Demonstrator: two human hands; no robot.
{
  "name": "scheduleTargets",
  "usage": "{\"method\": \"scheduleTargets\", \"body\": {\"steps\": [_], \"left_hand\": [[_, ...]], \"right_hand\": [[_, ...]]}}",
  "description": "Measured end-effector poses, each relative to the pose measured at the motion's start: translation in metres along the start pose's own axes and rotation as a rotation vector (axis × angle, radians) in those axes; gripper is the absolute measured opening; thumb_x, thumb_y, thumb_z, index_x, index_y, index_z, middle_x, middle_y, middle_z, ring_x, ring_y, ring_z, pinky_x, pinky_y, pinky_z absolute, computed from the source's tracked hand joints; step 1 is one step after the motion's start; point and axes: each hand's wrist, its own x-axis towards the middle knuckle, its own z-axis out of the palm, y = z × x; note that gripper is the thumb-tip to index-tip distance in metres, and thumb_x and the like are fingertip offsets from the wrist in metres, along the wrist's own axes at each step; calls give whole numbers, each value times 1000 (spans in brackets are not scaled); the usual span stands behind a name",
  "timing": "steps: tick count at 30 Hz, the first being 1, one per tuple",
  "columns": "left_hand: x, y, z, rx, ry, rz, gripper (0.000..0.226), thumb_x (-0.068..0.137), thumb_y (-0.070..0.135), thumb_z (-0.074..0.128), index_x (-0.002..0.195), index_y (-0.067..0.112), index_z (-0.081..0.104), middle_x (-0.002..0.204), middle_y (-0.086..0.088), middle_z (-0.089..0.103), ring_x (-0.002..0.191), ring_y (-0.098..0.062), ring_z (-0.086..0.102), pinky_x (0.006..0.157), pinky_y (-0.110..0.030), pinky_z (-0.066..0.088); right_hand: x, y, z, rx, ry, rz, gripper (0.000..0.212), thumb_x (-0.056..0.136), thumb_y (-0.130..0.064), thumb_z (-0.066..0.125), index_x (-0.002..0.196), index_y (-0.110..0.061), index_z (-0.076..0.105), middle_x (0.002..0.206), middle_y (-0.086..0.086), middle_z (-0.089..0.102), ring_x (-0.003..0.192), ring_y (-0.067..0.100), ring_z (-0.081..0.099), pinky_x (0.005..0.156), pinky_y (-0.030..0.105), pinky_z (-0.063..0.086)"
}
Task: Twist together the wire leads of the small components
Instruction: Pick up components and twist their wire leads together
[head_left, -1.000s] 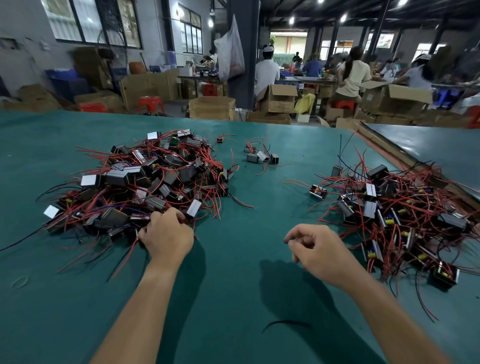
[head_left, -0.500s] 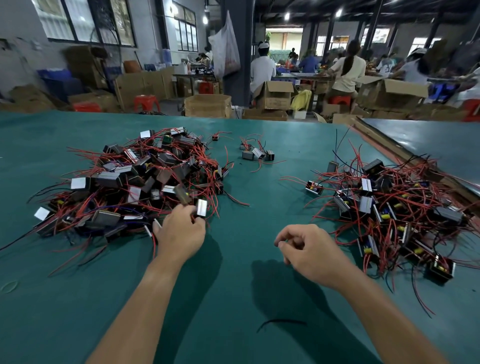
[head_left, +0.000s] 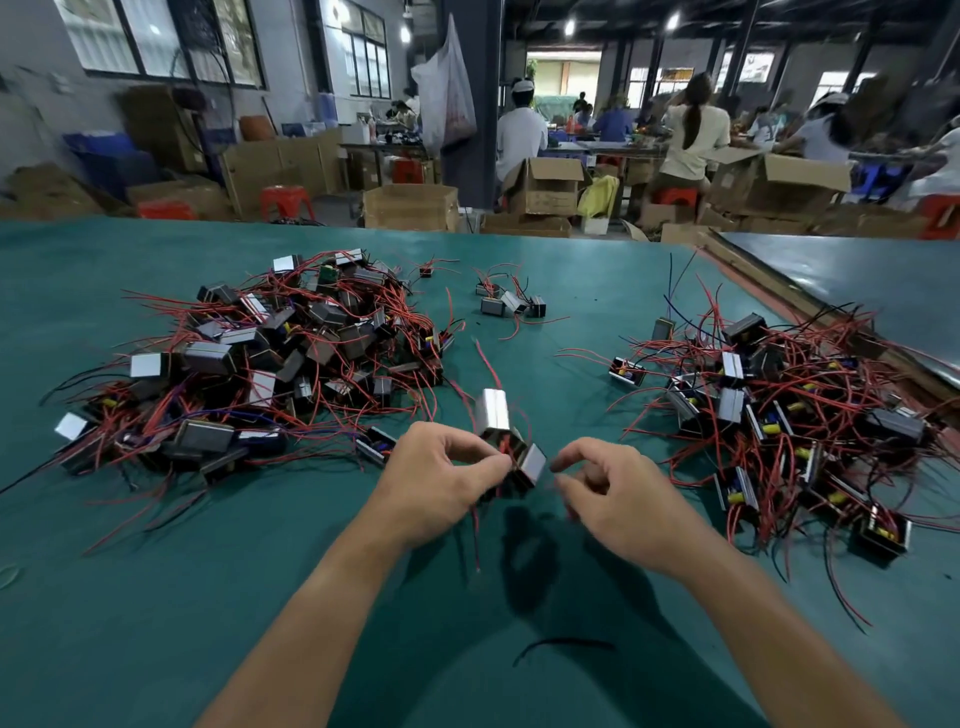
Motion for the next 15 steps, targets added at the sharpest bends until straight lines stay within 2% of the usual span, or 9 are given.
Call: {"method": "scheduleTargets", "body": {"steps": [3,6,9,11,13,14,15], "left_hand": [[-3,6,1,-298,-139,-58,24,86,7,68,64,5,74,68,-14,72,54,-13,62,57,-19,49],[-3,7,1,-429,-138,-138,31,87,7,66,56,7,69,62,-12,67,46,-16,59,52,-23,53],[-1,8,-2,-535,-161,-185,37,84,9,69,48,12,62,55,-10,59,42,-17,54,54,-27,49],[-3,9,-3,-572,-271,-166,36,78,11,69,44,14,57,51,-7,54,41,-19,52,54,-27,46],[-6,11,-2,-576,-386,-154,30,73,14,64,44,15,56,50,-6,53,42,-19,51,52,-26,46],[-7,11,-1,-558,-418,-153,28,72,14,63,45,15,56,50,-5,52,42,-19,50,52,-25,46],[-7,12,-1,-538,-435,-153,27,72,13,63,45,16,56,49,-5,51,42,-18,50,51,-25,46]], "right_hand": [[1,1,-2,-17,28,34,10,91,-34,62,98,-31,57,74,-8,68,68,10,59,71,32,49],[-1,0,-3,-184,3,69,10,88,-36,61,97,-36,56,83,-17,63,72,8,56,75,30,48],[-2,0,-3,-226,-34,88,15,87,-32,61,101,-32,63,90,-16,66,74,7,56,77,28,48],[-1,-1,1,-109,-45,72,26,86,-26,64,112,-28,60,90,-13,66,60,-1,50,67,24,44],[0,-3,4,102,-71,68,38,84,-11,62,121,-20,56,92,-9,69,51,0,49,57,21,43],[-1,-4,4,180,-97,61,43,83,-5,61,124,-18,54,96,-7,70,56,2,55,58,21,46],[-1,-5,5,210,-117,39,47,81,-3,61,126,-19,54,103,-6,70,67,3,62,65,23,52]]}}
